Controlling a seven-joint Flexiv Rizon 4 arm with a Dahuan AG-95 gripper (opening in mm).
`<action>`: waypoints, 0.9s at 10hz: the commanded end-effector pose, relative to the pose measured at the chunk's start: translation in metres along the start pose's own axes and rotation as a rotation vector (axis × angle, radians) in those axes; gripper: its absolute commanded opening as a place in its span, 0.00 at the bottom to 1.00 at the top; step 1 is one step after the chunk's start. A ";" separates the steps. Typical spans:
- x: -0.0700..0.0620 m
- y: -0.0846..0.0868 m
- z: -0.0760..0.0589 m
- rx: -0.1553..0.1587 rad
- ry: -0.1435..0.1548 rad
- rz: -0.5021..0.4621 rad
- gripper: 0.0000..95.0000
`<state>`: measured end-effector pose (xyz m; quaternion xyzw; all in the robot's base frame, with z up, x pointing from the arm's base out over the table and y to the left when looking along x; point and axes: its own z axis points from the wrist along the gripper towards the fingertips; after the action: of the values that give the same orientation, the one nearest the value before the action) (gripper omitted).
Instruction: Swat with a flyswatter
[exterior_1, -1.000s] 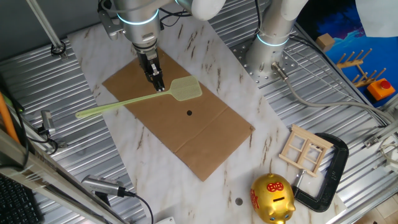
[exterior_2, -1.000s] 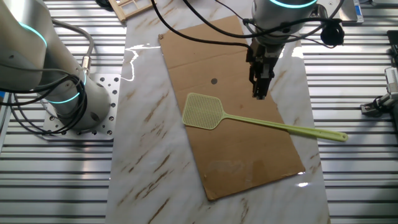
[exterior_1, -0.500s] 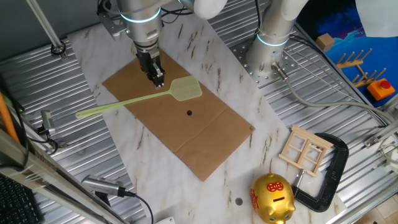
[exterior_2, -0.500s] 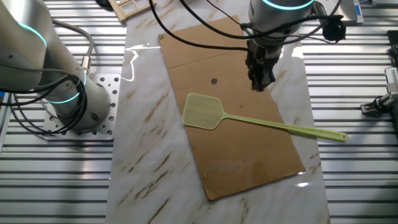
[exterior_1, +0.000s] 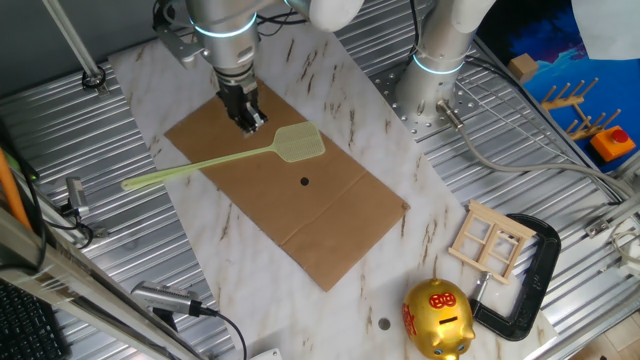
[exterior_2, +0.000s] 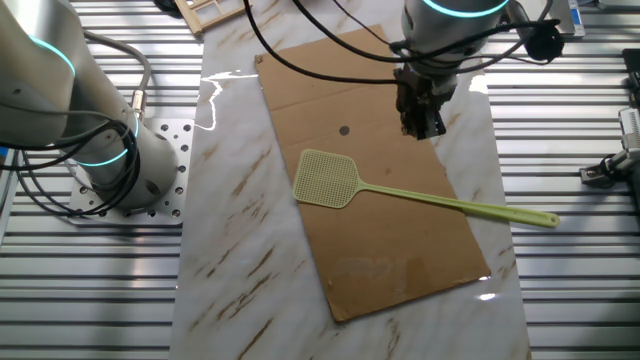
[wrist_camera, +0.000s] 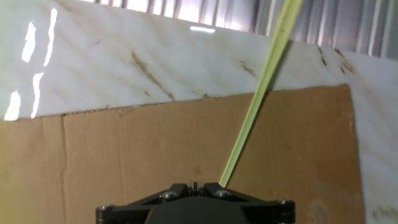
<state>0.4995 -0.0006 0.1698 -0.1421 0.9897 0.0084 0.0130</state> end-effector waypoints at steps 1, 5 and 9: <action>-0.001 0.000 0.000 -0.010 -0.003 -0.147 0.00; -0.001 0.000 0.000 0.020 0.010 -0.254 0.00; -0.001 0.000 0.000 0.019 -0.012 0.147 0.00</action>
<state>0.4995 -0.0004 0.1702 -0.2961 0.9550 -0.0066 0.0133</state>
